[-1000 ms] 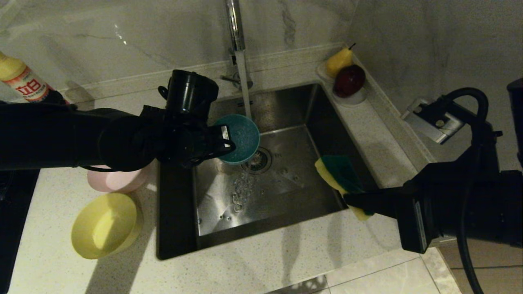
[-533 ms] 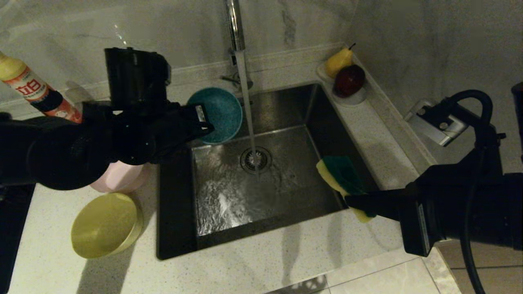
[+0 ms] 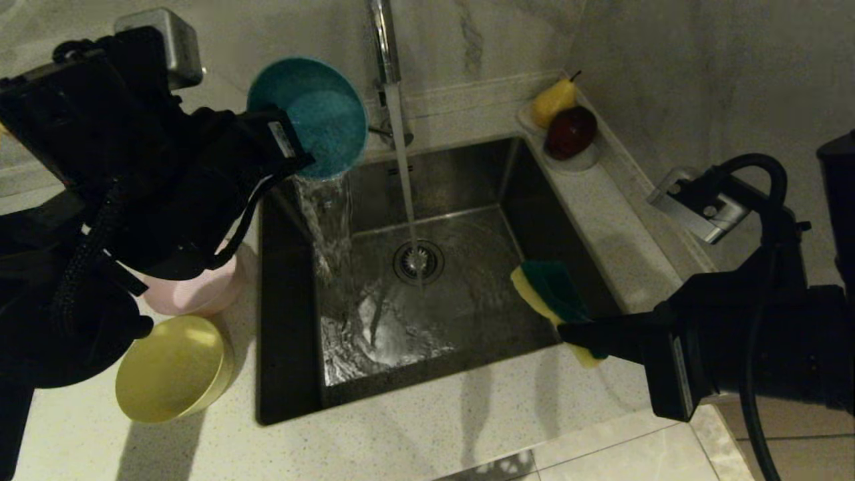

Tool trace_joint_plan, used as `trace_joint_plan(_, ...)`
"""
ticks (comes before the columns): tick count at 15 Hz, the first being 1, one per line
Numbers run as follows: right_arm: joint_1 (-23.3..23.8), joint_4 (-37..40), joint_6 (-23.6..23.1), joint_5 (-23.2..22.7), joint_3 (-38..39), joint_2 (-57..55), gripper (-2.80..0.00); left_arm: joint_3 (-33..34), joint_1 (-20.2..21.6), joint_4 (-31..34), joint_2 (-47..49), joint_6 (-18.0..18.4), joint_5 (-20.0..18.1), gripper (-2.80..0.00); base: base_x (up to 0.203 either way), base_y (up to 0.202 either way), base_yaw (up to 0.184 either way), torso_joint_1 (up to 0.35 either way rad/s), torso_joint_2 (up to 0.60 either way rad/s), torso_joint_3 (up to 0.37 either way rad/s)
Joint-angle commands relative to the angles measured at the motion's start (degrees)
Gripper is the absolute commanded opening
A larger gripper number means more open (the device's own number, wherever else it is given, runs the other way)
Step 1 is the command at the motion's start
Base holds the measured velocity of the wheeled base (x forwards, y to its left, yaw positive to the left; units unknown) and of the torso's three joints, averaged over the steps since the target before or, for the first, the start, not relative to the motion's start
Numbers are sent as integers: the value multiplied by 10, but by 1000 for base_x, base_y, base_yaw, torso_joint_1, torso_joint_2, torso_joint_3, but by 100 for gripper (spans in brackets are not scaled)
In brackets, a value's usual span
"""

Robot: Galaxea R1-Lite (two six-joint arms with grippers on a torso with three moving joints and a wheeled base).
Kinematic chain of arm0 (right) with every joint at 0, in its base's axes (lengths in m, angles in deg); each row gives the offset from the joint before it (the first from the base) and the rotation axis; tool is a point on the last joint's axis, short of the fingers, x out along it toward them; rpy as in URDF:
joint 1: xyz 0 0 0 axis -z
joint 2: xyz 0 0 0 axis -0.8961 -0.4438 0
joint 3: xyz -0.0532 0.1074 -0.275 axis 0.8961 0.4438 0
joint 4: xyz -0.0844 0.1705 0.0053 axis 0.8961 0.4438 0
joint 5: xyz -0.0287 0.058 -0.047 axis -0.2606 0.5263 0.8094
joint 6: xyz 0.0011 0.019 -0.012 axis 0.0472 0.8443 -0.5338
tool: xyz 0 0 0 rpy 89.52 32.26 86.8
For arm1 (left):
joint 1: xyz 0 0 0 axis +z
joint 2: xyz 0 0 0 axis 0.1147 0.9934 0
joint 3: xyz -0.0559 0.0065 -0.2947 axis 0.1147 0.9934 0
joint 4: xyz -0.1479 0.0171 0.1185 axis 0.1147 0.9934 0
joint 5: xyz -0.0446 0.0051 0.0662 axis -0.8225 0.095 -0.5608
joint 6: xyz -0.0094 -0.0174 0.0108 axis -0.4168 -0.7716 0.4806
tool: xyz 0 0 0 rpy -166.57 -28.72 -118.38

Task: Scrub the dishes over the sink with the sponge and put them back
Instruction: Wash the bowl

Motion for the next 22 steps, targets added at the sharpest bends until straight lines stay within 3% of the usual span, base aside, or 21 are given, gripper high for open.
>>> trace_joint_plan(1,0,1,1,1,1,-7,-280,5,0,-38,-12,2,-4,-280,0,0,0,0,0,0)
trace_joint_plan(6,0,2,1,0,-1,-8,-280,22,-1,-62,-69,24,-38,-280,0,0,0,0,0,0)
trace_joint_plan(12,0,3,1,0,1,-12,-280,75,-1,-185,-82,46,-57,-280,0,0,0,0,0,0)
trace_joint_plan(15,-1,4,1,-5,-2,-10,-280,83,-1,-168,-102,45,-63,-280,0,0,0,0,0,0)
trace_joint_plan(18,-14,10,14,-73,-20,4,-280,83,-2,28,-119,30,-64,-280,0,0,0,0,0,0)
trace_joint_plan(22,-24,56,21,-103,-82,-7,-280,33,-11,318,-140,-44,-58,-280,0,0,0,0,0,0)
